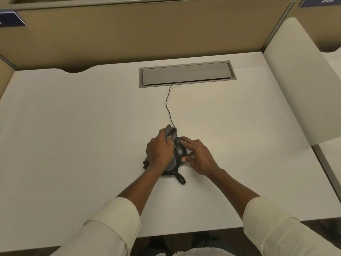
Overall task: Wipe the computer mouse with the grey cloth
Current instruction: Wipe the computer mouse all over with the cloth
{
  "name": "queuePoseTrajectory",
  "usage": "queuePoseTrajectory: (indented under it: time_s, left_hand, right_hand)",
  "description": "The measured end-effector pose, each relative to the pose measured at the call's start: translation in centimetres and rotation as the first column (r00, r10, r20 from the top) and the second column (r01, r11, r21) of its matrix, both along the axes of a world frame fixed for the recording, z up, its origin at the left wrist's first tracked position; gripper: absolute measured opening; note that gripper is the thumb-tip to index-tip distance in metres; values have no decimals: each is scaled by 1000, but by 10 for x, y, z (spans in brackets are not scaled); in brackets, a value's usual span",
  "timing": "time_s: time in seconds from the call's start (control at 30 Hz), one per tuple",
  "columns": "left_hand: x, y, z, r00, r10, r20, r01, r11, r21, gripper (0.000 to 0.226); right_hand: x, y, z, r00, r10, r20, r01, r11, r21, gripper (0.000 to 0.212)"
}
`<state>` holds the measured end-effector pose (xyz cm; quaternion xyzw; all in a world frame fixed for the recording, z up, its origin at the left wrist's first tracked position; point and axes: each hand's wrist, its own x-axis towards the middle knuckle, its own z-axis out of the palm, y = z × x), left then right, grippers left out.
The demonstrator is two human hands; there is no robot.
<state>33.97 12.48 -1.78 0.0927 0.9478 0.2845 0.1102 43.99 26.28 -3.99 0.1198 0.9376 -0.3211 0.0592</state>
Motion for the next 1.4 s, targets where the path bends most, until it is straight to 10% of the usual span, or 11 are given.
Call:
queuePoseTrajectory:
  time_s: [0.37,0.93,1.4]
  left_hand:
    - [105,-28,0,998,47,32,-48,999,6,56]
    - [128,-22,15,845,308,436,-448,853,266,22]
    - [135,-23,18,795,213,568,-424,865,269,12]
  right_hand:
    - [0,-1,-1,1000,0,4,0,1000,15,71]
    - [1,-1,-3,1000,-10,-9,10,1000,-16,69]
    - [1,1,4,994,-110,-9,107,980,-169,72]
